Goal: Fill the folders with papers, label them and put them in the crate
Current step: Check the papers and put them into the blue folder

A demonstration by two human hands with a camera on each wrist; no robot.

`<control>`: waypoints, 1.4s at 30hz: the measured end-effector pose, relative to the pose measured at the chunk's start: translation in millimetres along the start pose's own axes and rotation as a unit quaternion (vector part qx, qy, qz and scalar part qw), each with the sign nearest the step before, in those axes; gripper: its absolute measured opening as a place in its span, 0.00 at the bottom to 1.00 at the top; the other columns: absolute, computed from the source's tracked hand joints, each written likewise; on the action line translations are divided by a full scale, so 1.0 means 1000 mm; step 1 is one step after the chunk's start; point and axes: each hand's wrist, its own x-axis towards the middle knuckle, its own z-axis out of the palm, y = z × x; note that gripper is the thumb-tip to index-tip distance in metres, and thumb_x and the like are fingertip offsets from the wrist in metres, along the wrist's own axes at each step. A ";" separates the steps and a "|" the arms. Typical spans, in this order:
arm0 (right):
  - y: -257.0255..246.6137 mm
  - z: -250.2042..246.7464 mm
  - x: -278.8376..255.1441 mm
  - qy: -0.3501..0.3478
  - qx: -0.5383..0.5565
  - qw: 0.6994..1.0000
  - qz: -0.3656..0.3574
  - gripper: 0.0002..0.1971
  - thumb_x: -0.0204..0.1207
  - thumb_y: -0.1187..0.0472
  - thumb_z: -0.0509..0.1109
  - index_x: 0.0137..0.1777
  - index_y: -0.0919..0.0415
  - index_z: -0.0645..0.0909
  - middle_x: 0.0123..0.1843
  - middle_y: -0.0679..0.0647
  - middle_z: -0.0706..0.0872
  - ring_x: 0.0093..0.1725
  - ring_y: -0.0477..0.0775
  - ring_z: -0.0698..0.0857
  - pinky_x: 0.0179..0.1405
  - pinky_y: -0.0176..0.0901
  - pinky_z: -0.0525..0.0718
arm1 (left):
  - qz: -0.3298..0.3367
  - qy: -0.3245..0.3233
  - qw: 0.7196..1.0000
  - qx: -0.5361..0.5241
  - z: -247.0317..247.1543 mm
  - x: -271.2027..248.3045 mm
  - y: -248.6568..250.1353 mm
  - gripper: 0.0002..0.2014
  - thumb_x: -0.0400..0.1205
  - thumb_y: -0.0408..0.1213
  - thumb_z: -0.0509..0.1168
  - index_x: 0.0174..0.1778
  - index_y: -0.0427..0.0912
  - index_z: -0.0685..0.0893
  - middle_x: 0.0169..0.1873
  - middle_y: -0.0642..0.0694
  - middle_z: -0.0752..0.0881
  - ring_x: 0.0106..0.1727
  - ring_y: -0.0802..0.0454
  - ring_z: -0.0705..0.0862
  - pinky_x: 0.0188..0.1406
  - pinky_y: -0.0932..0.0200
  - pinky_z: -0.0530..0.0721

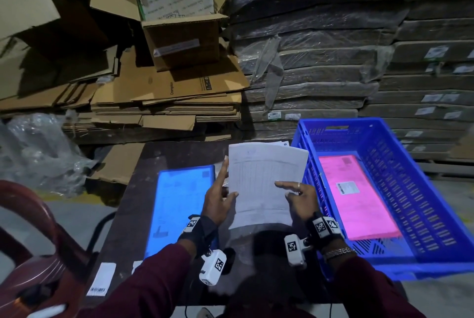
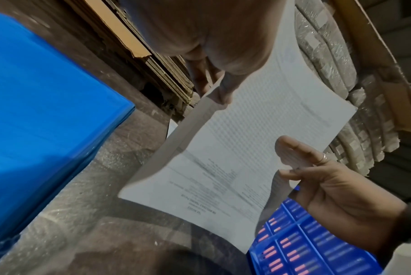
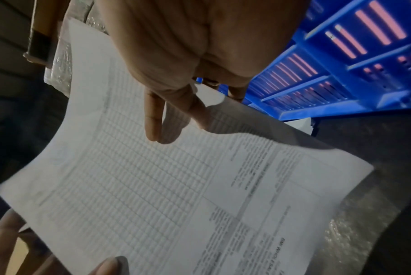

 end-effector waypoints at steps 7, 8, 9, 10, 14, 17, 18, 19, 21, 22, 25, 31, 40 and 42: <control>0.007 0.001 0.000 -0.025 0.029 0.999 0.025 0.27 0.68 0.85 0.62 0.49 0.56 0.93 0.49 0.49 0.93 0.28 0.30 0.81 0.30 0.19 0.73 | 0.071 0.001 0.996 0.057 0.002 -0.003 -0.003 0.48 0.76 0.23 0.71 0.83 0.65 0.56 0.77 0.59 0.69 0.59 0.59 0.80 0.46 0.70 0.83; 0.004 0.001 0.000 -0.021 0.038 0.999 0.030 0.27 0.69 0.85 0.61 0.49 0.56 0.93 0.45 0.47 0.93 0.26 0.30 0.79 0.28 0.19 0.71 | 0.081 -0.004 0.994 0.073 0.002 -0.003 -0.002 0.47 0.77 0.24 0.71 0.83 0.64 0.57 0.77 0.57 0.70 0.67 0.56 0.78 0.51 0.71 0.82; 0.002 0.000 0.001 -0.017 0.044 0.998 0.031 0.27 0.69 0.84 0.61 0.50 0.56 0.93 0.40 0.44 0.92 0.24 0.31 0.78 0.27 0.18 0.70 | 0.086 -0.009 0.992 0.091 0.002 -0.001 -0.002 0.45 0.77 0.25 0.70 0.83 0.64 0.59 0.76 0.55 0.71 0.69 0.53 0.76 0.55 0.69 0.82; 0.000 -0.002 0.002 -0.015 0.042 0.999 0.028 0.26 0.70 0.83 0.61 0.50 0.55 0.93 0.36 0.41 0.90 0.23 0.31 0.78 0.26 0.18 0.69 | 0.088 -0.011 0.990 0.107 0.003 0.001 -0.003 0.42 0.78 0.26 0.70 0.82 0.63 0.62 0.72 0.54 0.75 0.67 0.51 0.76 0.58 0.66 0.81; 0.003 -0.004 0.005 -0.017 0.014 1.000 0.003 0.26 0.70 0.82 0.63 0.49 0.51 0.93 0.44 0.40 0.92 0.35 0.31 0.85 0.37 0.24 0.78 | 0.064 0.000 0.997 0.048 0.012 0.000 -0.013 0.24 0.77 0.23 0.69 0.62 0.56 0.88 0.45 0.47 0.81 0.49 0.49 0.84 0.50 0.47 0.88; 0.016 -0.004 0.000 -0.036 -0.028 0.999 -0.015 0.31 0.67 0.84 0.64 0.47 0.45 0.91 0.50 0.37 0.92 0.53 0.35 0.88 0.54 0.26 0.81 | 0.029 0.014 0.998 0.048 0.024 -0.007 -0.018 0.21 0.75 0.18 0.69 0.47 0.52 0.92 0.40 0.54 0.82 0.43 0.54 0.85 0.46 0.50 0.87; 0.017 -0.004 -0.001 -0.042 -0.039 0.998 -0.019 0.31 0.67 0.84 0.64 0.48 0.45 0.91 0.49 0.33 0.91 0.56 0.35 0.87 0.57 0.26 0.80 | 0.024 0.019 0.998 0.049 0.025 -0.008 -0.017 0.21 0.75 0.17 0.68 0.45 0.52 0.92 0.40 0.56 0.83 0.43 0.55 0.85 0.49 0.53 0.86; 0.018 -0.005 -0.001 -0.046 -0.045 0.998 -0.023 0.30 0.67 0.84 0.64 0.49 0.47 0.92 0.48 0.30 0.90 0.57 0.34 0.87 0.59 0.26 0.80 | 0.024 0.023 0.998 0.048 0.025 -0.008 -0.016 0.21 0.74 0.16 0.68 0.43 0.51 0.92 0.41 0.59 0.84 0.43 0.55 0.85 0.53 0.54 0.85; 0.015 -0.008 0.002 -0.048 -0.049 0.997 -0.039 0.26 0.69 0.83 0.65 0.51 0.52 0.92 0.49 0.32 0.90 0.57 0.32 0.86 0.59 0.26 0.80 | 0.031 0.031 0.998 0.045 0.023 -0.006 -0.014 0.21 0.73 0.15 0.66 0.40 0.49 0.92 0.42 0.60 0.86 0.44 0.53 0.86 0.61 0.52 0.83; 0.014 -0.009 0.003 -0.049 -0.049 0.996 -0.047 0.25 0.70 0.82 0.65 0.52 0.54 0.92 0.51 0.36 0.91 0.57 0.33 0.86 0.60 0.26 0.80 | 0.028 0.033 0.998 0.041 0.022 -0.004 -0.015 0.21 0.73 0.15 0.66 0.38 0.49 0.91 0.42 0.58 0.86 0.45 0.51 0.85 0.61 0.51 0.83; 0.018 -0.009 0.006 -0.064 -0.062 0.994 -0.056 0.24 0.70 0.81 0.66 0.51 0.54 0.93 0.52 0.41 0.92 0.56 0.34 0.87 0.61 0.29 0.81 | -0.007 0.030 0.998 0.049 0.022 -0.004 -0.018 0.20 0.72 0.17 0.67 0.36 0.51 0.90 0.35 0.49 0.82 0.37 0.48 0.83 0.52 0.54 0.83; 0.017 -0.004 0.011 -0.102 -0.057 0.992 -0.053 0.24 0.73 0.81 0.64 0.55 0.55 0.91 0.53 0.44 0.92 0.39 0.29 0.86 0.40 0.17 0.76 | -0.024 0.017 0.998 0.052 0.012 -0.006 -0.018 0.18 0.75 0.18 0.68 0.38 0.48 0.91 0.32 0.50 0.77 0.35 0.53 0.80 0.35 0.62 0.77; 0.000 0.007 0.023 -0.190 0.024 0.981 -0.039 0.23 0.74 0.79 0.71 0.67 0.61 0.84 0.64 0.44 0.87 0.62 0.31 0.83 0.62 0.22 0.75 | -0.080 0.006 0.996 -0.039 -0.039 -0.008 -0.013 0.09 0.80 0.23 0.68 0.45 0.42 0.89 0.37 0.52 0.89 0.28 0.41 0.82 0.28 0.48 0.82; -0.003 0.014 0.021 -0.218 0.038 0.975 -0.026 0.25 0.74 0.77 0.72 0.71 0.62 0.81 0.71 0.48 0.83 0.72 0.34 0.77 0.70 0.25 0.71 | -0.093 0.004 0.995 -0.041 -0.048 -0.010 -0.017 0.09 0.80 0.24 0.69 0.44 0.43 0.89 0.41 0.45 0.90 0.30 0.33 0.83 0.28 0.44 0.84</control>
